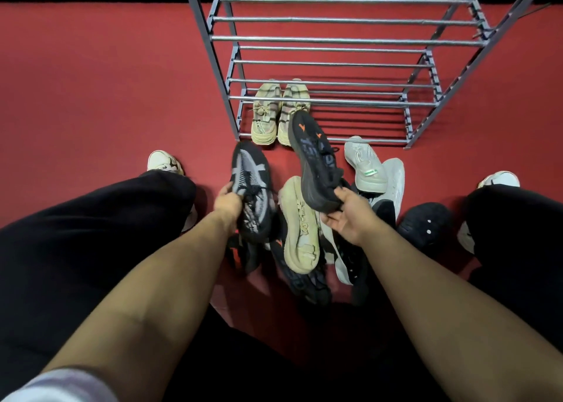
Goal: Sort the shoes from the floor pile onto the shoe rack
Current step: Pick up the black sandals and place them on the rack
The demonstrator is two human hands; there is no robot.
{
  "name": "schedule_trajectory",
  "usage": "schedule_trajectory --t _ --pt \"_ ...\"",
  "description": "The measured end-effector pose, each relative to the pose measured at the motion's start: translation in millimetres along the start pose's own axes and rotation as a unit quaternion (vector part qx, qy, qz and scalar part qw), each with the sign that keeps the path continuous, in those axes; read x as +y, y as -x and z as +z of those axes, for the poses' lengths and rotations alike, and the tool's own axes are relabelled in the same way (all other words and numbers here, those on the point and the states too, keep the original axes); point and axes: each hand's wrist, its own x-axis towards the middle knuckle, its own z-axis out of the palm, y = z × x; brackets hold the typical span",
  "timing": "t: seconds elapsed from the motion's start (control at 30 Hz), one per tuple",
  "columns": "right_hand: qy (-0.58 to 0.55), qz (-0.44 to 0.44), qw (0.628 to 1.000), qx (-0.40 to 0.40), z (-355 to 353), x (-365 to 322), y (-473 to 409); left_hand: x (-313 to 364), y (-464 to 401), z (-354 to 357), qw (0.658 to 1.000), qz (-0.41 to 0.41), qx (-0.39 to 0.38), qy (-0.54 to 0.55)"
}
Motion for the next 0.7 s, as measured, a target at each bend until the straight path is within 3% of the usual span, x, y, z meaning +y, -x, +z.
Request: schedule_trajectory --t 0.07,0.17,0.23,0.3,0.37,0.4,0.5,0.7 --pt "0.025 -0.018 0.999 0.011 -4 -6 -1 4 -12 -17 0.997 0.014 0.046 -0.053" --pt "0.041 -0.027 0.999 0.024 -8 -7 0 3 -23 -35 0.981 -0.008 0.035 -0.193" --pt "0.043 -0.027 0.998 0.030 -6 -4 1 -4 -20 -34 0.921 0.002 0.035 -0.388" --pt "0.044 -0.027 0.998 0.030 -2 -2 1 -12 -4 -20 0.849 0.094 0.082 -0.514" --pt "0.051 -0.029 0.998 0.034 0 -1 2 -19 14 1 0.841 0.183 0.049 -0.507" --pt "0.056 -0.030 0.997 0.037 0 0 2 -24 19 11 0.850 0.183 0.008 -0.495" --pt "0.074 -0.031 0.996 0.043 -2 2 2 -48 28 32 0.840 0.092 -0.082 -0.529" --pt "0.099 -0.037 0.994 0.037 -6 5 2 -78 21 30 0.839 0.019 -0.135 -0.527"
